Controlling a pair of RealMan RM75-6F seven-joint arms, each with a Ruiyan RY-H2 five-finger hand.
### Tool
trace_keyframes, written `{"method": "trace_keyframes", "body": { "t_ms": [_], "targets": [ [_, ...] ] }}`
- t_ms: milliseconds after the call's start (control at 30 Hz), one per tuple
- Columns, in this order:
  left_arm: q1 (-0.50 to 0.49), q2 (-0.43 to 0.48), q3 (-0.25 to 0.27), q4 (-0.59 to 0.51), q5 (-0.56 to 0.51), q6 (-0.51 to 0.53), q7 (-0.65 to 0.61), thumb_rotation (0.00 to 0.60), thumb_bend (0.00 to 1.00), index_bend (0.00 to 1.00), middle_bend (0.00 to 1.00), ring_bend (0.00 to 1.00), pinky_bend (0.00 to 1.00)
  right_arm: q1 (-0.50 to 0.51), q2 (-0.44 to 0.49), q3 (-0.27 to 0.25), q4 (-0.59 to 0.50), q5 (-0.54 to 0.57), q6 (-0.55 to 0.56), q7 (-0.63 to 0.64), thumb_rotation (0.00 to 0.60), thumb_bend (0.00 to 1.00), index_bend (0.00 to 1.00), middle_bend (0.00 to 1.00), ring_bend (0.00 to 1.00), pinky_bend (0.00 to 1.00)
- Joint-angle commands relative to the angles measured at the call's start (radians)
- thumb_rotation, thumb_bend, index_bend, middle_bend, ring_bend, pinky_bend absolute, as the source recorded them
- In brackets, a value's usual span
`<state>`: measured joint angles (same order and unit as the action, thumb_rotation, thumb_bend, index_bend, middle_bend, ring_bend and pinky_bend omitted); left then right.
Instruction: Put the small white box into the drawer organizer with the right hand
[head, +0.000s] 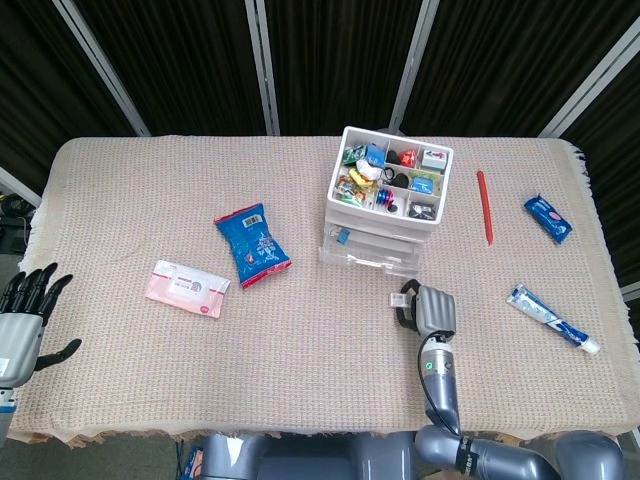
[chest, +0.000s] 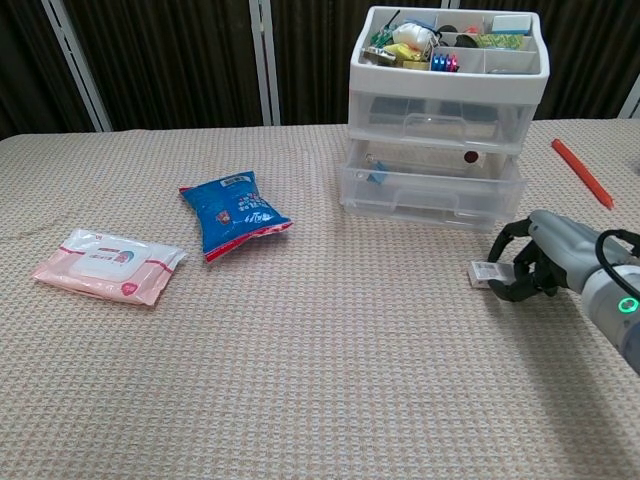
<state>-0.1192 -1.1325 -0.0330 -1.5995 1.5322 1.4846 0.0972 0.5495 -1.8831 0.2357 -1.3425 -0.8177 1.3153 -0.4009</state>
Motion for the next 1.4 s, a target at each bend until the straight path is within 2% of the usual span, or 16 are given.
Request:
{"method": "trace_keyframes", "body": {
  "t_ms": [33, 267, 467, 733, 833, 1000, 1200, 1400],
  "targets": [
    [0.0, 0.0, 0.0, 0.0, 0.0, 0.0, -0.001, 0.6, 0.2, 0.11, 0.0, 0.0, 0.0, -0.013, 0.008, -0.005, -0.032, -0.04, 0.021, 0.021, 0.6, 0.33, 0.66, 0.8, 0.77, 0.58],
    [0.0, -0.001, 0.0, 0.001, 0.002, 0.001, -0.001, 0.6, 0.2, 0.11, 0.0, 0.0, 0.0, -0.053, 0.043, -0.036, -0.131, -0.105, 0.066, 0.039, 0.6, 0.33, 0.67, 0.8, 0.77, 0.58],
    [0.0, -0.001, 0.001, 0.002, 0.004, 0.003, 0.001, 0.6, 0.2, 0.11, 0.0, 0.0, 0.0, -0.102, 0.101, -0.077, -0.259, -0.177, 0.116, 0.06, 0.6, 0.33, 0.67, 0.8, 0.77, 0.58],
    [0.001, -0.004, 0.001, 0.004, 0.009, 0.008, 0.001, 0.6, 0.2, 0.11, 0.0, 0.0, 0.0, -0.116, 0.168, -0.069, -0.423, -0.288, 0.177, 0.048, 0.6, 0.34, 0.67, 0.8, 0.77, 0.58],
    [0.001, -0.004, 0.002, 0.003, 0.009, 0.007, 0.001, 0.6, 0.2, 0.11, 0.0, 0.0, 0.0, -0.099, 0.182, -0.045, -0.455, -0.296, 0.174, 0.004, 0.6, 0.33, 0.67, 0.8, 0.77, 0.58],
    [0.001, -0.004, 0.001, 0.004, 0.01, 0.009, 0.0, 0.6, 0.2, 0.11, 0.0, 0.0, 0.0, -0.053, 0.189, 0.029, -0.46, -0.236, 0.135, -0.081, 0.6, 0.33, 0.67, 0.8, 0.77, 0.58],
    [0.0, -0.003, 0.0, 0.005, 0.009, 0.007, -0.003, 0.6, 0.2, 0.11, 0.0, 0.0, 0.0, 0.028, 0.159, 0.149, -0.384, -0.13, 0.079, -0.155, 0.6, 0.33, 0.67, 0.8, 0.77, 0.58],
    [0.0, -0.002, 0.001, 0.004, 0.008, 0.004, -0.008, 0.6, 0.2, 0.11, 0.0, 0.0, 0.0, 0.081, 0.128, 0.212, -0.296, -0.082, 0.057, -0.181, 0.6, 0.33, 0.67, 0.8, 0.77, 0.58]
  ]
}}
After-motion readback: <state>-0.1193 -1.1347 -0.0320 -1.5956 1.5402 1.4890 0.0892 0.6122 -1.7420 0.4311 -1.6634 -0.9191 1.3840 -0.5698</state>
